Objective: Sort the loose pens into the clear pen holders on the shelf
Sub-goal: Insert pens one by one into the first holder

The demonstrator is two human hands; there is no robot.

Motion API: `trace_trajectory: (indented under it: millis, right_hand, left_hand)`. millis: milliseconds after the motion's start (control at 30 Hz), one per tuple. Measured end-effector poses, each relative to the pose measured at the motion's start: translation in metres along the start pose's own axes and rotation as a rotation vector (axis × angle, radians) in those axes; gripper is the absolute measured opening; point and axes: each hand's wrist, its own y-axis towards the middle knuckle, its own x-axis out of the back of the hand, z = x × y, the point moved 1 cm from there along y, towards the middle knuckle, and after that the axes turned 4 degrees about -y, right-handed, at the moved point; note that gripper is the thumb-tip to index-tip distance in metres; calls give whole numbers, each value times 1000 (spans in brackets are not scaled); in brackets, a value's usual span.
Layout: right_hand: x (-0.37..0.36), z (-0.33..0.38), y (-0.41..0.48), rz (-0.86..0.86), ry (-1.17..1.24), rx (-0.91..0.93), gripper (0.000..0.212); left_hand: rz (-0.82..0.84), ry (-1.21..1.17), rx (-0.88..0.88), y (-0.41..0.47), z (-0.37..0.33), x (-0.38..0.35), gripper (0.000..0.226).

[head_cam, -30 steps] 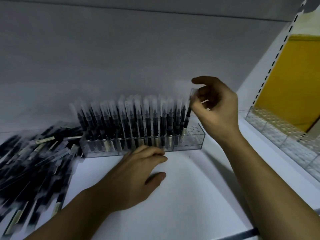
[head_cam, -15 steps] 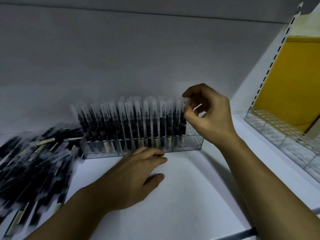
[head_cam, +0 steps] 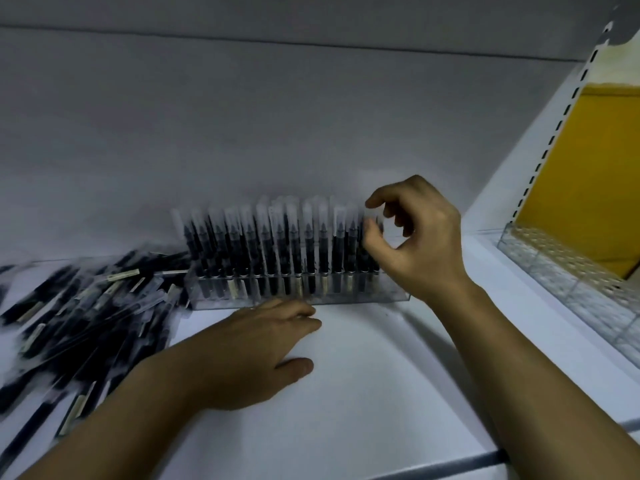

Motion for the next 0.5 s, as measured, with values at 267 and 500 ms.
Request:
trace_trajectory:
  millis: [267,500]
  right_hand:
    - [-36,58,-21,414,-16,355,13]
    - [-92,136,14,643,72,347,12]
  left_hand:
    - [-183,138,102,-87,7,37,51]
    - [-303,219,356,-177,57,63,41]
